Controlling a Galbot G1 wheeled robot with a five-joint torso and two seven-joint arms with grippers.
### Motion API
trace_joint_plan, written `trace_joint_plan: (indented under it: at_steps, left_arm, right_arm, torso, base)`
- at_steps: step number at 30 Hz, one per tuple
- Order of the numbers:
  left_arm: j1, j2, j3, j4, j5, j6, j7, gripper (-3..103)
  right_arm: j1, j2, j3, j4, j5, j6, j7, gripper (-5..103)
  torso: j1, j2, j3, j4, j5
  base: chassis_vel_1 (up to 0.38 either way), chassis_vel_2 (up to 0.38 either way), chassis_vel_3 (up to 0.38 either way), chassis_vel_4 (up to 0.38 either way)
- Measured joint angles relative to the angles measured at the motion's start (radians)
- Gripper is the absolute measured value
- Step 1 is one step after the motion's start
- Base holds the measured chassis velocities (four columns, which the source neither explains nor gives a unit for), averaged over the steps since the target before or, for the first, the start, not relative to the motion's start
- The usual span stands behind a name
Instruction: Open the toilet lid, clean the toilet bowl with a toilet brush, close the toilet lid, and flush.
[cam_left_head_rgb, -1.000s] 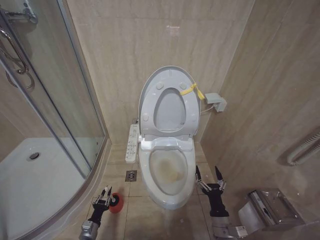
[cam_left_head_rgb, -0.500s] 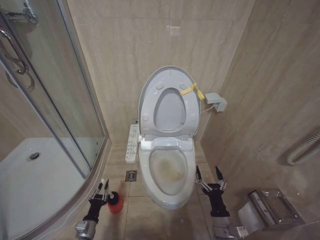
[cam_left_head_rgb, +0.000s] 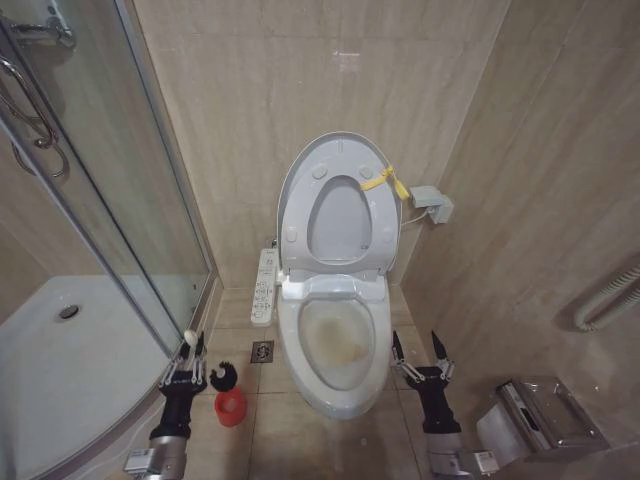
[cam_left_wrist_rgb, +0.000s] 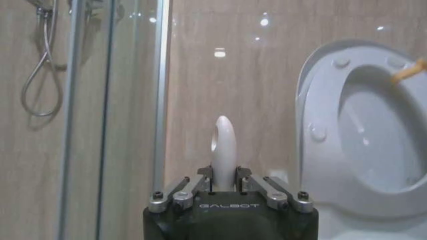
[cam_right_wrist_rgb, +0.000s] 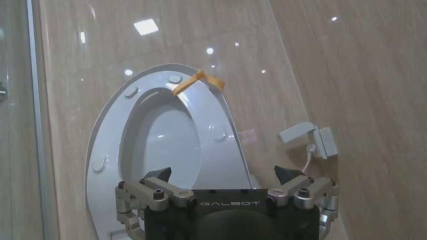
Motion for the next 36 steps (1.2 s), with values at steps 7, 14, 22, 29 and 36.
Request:
trace_joint_plan:
  at_steps: [7,14,22,29,36]
  left_arm:
    - [0.023,0.014,0.028,-0.182,0.006,0.108,-0.006,21]
    - [-0.010,0.051,0.078,-0.312,-0.036,0.168,0.005,21]
    - [-0.117,0.098,0.175,-0.306,-0.155,0.161,0.052,21]
    - [-0.252,0.115,0.268,-0.087,-0.222,0.070,0.134,21]
    - [-0.453,0.080,0.391,0.207,-0.266,-0.033,0.213,21]
  right_arm:
    - [0.006,-0.008,0.006,-0.011,0.010,0.000,0.000,100]
    - [0.013,-0.008,0.004,-0.023,0.010,-0.001,0.000,100]
    - [0.009,-0.004,-0.002,-0.032,-0.004,-0.002,-0.004,100]
    - [-0.006,0.007,-0.001,-0.032,-0.018,-0.001,-0.009,100]
    - [-0.009,0.020,0.008,-0.051,-0.030,0.002,-0.013,100]
  torso:
    - [0.000,0.000,0.000,0.0000,-0.0001]
    - [0.000,0.000,0.000,-0.0001,0.0000]
    - [0.000,0.000,0.000,-0.0001,0.0000]
    - [0.000,0.000,0.000,0.0001,-0.0002]
    - [0.000,0.000,0.000,-0.0001,-0.0001]
  base:
    - [0.000,0.000,0.000,0.000]
    - [0.000,0.000,0.000,0.000]
    - [0.000,0.000,0.000,0.000]
    - [0.000,0.000,0.000,0.000]
    - [0.000,0.000,0.000,0.000]
